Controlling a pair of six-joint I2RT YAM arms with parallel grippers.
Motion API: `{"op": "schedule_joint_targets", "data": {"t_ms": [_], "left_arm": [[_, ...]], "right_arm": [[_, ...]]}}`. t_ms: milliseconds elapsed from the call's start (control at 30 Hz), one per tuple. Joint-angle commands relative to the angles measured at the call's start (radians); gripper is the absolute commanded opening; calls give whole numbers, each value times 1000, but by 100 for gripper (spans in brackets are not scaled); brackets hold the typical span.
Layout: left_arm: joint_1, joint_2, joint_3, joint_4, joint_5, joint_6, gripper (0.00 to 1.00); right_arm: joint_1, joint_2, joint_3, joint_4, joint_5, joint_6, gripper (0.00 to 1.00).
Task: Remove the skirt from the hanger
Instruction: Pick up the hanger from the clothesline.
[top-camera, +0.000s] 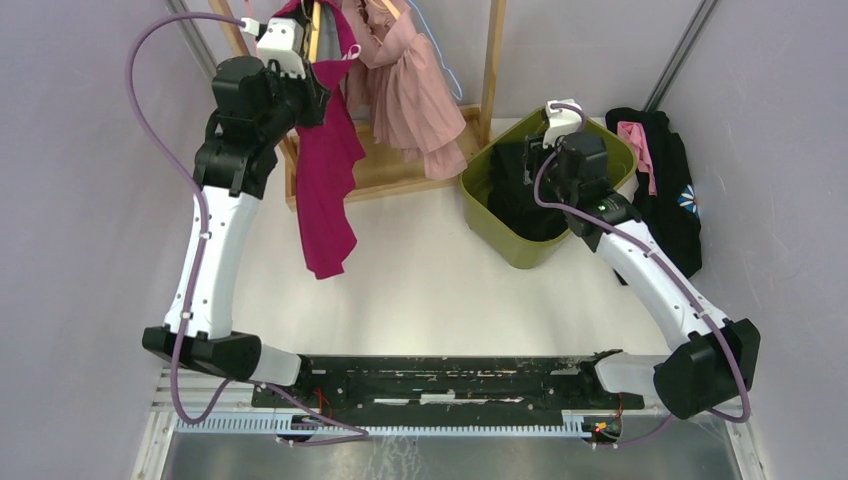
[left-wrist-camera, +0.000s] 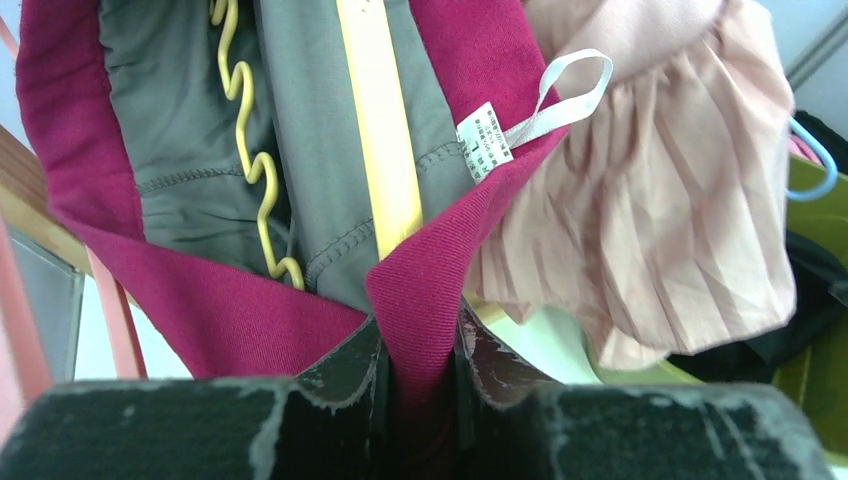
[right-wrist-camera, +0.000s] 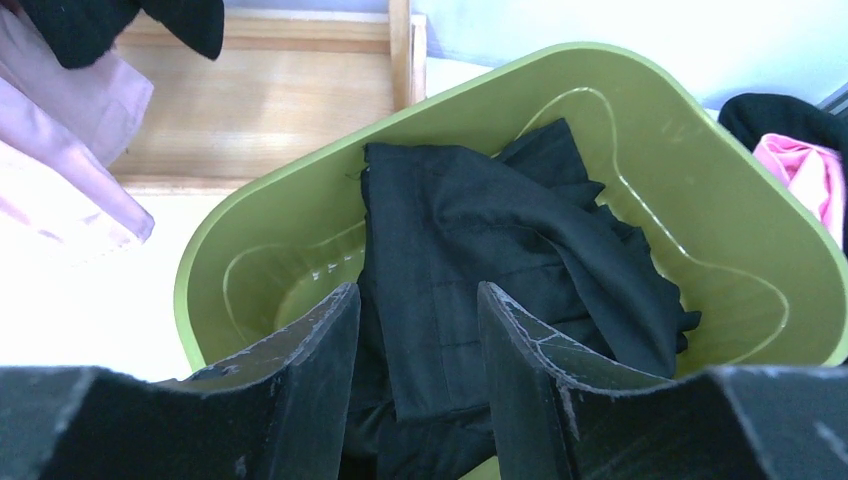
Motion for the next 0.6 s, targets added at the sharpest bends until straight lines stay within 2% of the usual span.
{"op": "schedule_joint_targets", "data": {"t_ms": [0,67,167,300,467,567], "left_arm": [[-5,-140,-38,90,98,46,3],[-5,-186,-92,58,121,45,3],[-5,-248,-173,-7,149,45,3],[-5,-290,-223,-125,218,79,3],[-4,-355,-304,-190,370,90,3],[-4,-380,-323,-225,484,108,3]], "right_arm": [[0,11,59,-23,-50,-23,54],[0,5,75,-42,-81,-33,54],[0,-9,98,-62,-141,-36,49],[2,-11,148,-88,-252,-24,46],[4,-1,204,-147,-371,-23,45],[3,-5,219,-178,-437,-73,48]]}}
